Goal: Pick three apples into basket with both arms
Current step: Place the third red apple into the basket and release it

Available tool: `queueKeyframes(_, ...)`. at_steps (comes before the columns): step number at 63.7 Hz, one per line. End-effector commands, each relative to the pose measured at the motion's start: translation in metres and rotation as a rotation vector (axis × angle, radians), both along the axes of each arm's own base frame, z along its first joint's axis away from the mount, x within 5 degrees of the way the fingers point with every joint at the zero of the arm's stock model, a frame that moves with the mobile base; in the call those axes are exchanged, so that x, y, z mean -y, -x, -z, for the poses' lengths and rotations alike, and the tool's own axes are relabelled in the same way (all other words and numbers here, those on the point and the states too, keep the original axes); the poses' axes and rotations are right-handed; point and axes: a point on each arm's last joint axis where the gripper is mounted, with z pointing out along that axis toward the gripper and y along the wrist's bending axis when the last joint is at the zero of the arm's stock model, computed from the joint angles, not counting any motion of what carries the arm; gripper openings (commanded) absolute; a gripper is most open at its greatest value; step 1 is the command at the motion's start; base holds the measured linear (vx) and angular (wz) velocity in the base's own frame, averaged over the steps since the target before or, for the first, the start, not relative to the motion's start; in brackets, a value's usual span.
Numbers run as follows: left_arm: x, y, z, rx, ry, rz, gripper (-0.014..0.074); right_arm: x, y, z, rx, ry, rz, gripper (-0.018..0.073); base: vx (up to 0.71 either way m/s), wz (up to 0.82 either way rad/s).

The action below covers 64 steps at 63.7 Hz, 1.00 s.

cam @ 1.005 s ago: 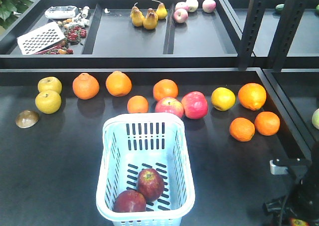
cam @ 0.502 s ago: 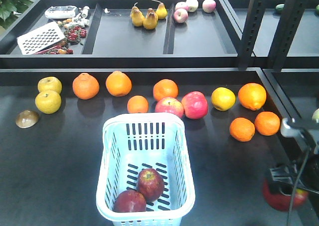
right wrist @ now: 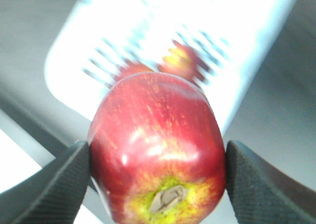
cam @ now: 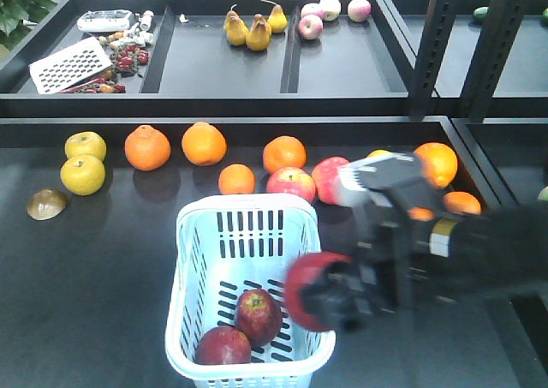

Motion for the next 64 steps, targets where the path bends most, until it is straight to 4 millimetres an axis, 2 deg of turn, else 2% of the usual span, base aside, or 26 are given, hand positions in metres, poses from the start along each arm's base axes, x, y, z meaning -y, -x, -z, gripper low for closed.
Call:
queueKeyframes(1, 0.0, -0.002, -0.013, 0.083, 0.024, -0.004, 0.059, -0.021, -0.016, -0.014, 0.097, -0.04, -0.025, 0.0183, 0.0, 0.0)
queueKeyframes(7, 0.0, -0.002, -0.013, 0.083, 0.024, -0.004, 0.059, -0.032, -0.031, -0.004, 0.076, 0.006, -0.042, 0.023, 0.0, 0.0)
queueKeyframes(14, 0.0, -0.002, -0.013, 0.083, 0.024, -0.004, 0.059, -0.038, -0.043, 0.004, 0.069, 0.057, -0.063, 0.0356, 0.0, 0.0)
queueKeyframes(24, 0.0, -0.002, -0.013, 0.083, 0.024, -0.004, 0.059, -0.039, -0.047, 0.005, 0.097, 0.064, -0.062, 0.059, 0.0, 0.0)
queueKeyframes(32, 0.0, -0.002, -0.013, 0.083, 0.024, -0.004, 0.059, -0.039, -0.047, 0.004, 0.101, 0.058, -0.057, 0.0711, 0.0, 0.0)
queueKeyframes(39, 0.0, -0.002, -0.013, 0.083, 0.024, -0.004, 0.059, -0.039, -0.047, 0.004, 0.091, 0.056, -0.048, 0.0725, 0.0, 0.0)
queueKeyframes(48, 0.0, -0.002, -0.013, 0.083, 0.024, -0.004, 0.059, -0.034, -0.042, -0.004, 0.104, 0.062, -0.044, 0.0699, 0.0, 0.0)
queueKeyframes(64, 0.0, -0.002, -0.013, 0.083, 0.024, -0.004, 0.059, -0.003, -0.025, -0.033, 0.177, 0.172, 0.049, 0.0624, 0.0, 0.0)
